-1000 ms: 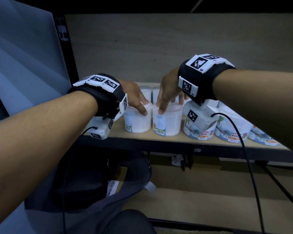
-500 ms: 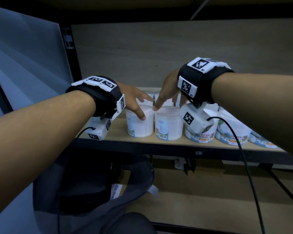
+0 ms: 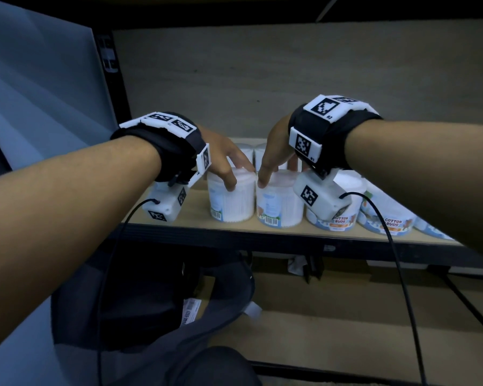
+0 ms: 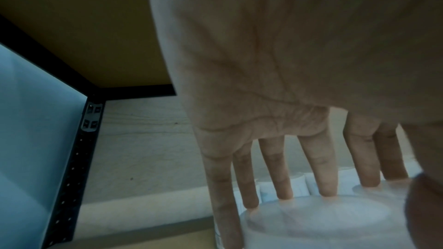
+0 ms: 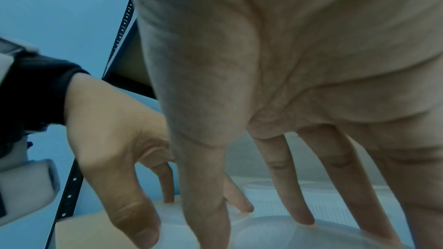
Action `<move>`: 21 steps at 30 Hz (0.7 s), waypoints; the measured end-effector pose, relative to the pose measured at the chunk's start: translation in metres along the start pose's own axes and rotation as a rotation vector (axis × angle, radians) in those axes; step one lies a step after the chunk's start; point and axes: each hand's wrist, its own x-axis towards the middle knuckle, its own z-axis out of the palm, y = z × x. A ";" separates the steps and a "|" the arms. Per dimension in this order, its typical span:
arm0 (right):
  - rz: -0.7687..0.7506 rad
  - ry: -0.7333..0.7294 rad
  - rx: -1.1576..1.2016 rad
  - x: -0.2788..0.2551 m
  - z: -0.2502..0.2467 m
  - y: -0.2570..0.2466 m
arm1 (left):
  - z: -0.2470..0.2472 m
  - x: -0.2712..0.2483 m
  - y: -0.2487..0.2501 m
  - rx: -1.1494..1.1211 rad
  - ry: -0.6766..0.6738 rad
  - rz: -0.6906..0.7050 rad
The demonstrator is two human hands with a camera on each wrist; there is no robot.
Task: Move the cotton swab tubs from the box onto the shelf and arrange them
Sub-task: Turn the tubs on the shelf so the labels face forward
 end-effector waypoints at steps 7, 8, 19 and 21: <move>-0.007 -0.055 0.085 0.015 0.005 0.006 | -0.001 0.002 0.003 -0.110 -0.031 -0.040; -0.008 -0.056 0.108 0.016 0.006 0.007 | 0.000 0.002 0.003 -0.136 -0.039 -0.058; -0.136 -0.103 0.217 0.027 0.012 0.026 | 0.005 0.007 0.007 -0.205 0.031 -0.167; -0.161 -0.115 0.213 0.029 0.012 0.029 | 0.006 0.008 0.008 -0.212 0.034 -0.177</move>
